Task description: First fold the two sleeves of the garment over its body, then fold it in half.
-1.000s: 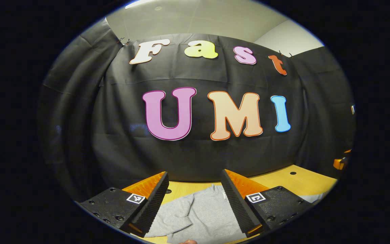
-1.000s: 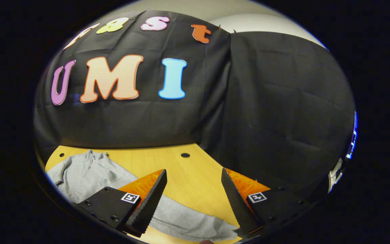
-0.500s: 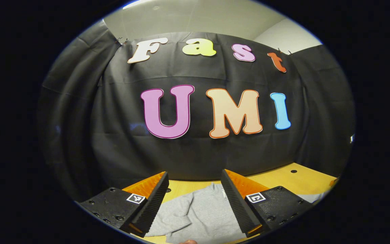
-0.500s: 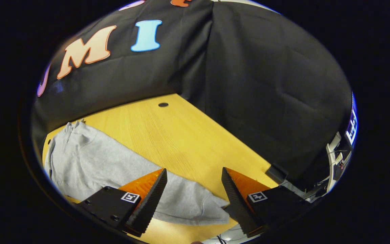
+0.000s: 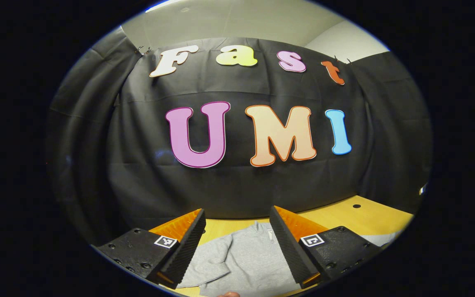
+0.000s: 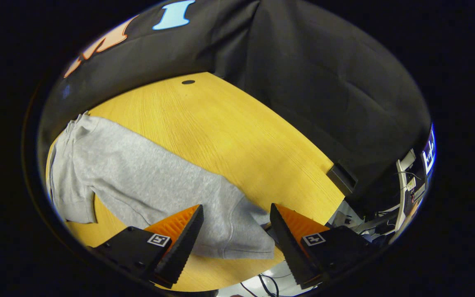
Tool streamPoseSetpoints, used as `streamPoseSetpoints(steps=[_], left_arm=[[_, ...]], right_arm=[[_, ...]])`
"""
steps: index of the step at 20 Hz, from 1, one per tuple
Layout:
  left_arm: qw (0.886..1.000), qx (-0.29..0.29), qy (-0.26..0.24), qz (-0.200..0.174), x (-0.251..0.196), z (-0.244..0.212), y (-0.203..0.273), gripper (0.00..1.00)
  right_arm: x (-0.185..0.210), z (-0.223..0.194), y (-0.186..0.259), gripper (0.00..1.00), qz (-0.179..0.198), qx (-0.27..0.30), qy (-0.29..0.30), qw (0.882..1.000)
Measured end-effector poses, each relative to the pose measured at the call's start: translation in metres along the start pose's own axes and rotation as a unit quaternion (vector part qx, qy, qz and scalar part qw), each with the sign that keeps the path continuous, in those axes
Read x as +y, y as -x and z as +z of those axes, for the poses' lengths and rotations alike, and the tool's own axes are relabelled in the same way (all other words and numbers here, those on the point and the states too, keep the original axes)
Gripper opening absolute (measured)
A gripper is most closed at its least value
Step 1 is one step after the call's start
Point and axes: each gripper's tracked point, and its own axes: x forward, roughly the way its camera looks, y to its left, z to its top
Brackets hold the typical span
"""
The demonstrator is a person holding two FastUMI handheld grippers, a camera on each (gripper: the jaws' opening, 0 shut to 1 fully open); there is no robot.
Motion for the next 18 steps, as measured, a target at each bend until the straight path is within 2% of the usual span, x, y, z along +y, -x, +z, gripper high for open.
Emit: streamPoseSetpoints(steps=[3, 7, 9, 10, 11, 12, 14, 18], left_arm=[[1.000, 0.002, -0.001, 0.003, 0.003, -0.001, 0.002, 0.94], [1.000, 0.002, -0.001, 0.009, 0.007, -0.001, 0.003, 0.94], [1.000, 0.003, 0.000, 0.011, 0.010, -0.002, 0.006, 0.94], [1.000, 0.002, 0.001, 0.014, 0.011, -0.002, 0.007, 0.94], [1.000, 0.002, 0.001, 0.016, 0.013, -0.003, 0.008, 0.94], [1.000, 0.003, 0.001, 0.018, 0.015, -0.003, 0.009, 0.94], [1.000, 0.003, -0.001, 0.024, 0.019, -0.003, 0.010, 0.94], [1.000, 0.003, -0.005, 0.030, 0.024, -0.002, 0.012, 0.94]], right_arm=[[0.004, -0.011, -0.006, 1.00, 0.010, 0.022, -0.001, 1.000], [0.014, -0.014, -0.006, 0.77, 0.029, 0.044, -0.028, 0.998], [0.022, -0.014, -0.005, 0.62, 0.039, 0.051, -0.040, 0.997], [0.023, -0.012, -0.006, 0.46, 0.041, 0.050, -0.037, 0.997], [0.023, -0.013, -0.007, 0.38, 0.040, 0.044, -0.031, 0.998], [0.026, -0.011, -0.003, 0.14, 0.043, 0.040, -0.027, 0.998], [0.032, -0.007, -0.003, 0.04, 0.058, 0.032, -0.034, 0.997], [0.063, 0.015, 0.011, 0.04, 0.111, 0.029, -0.104, 0.988]])
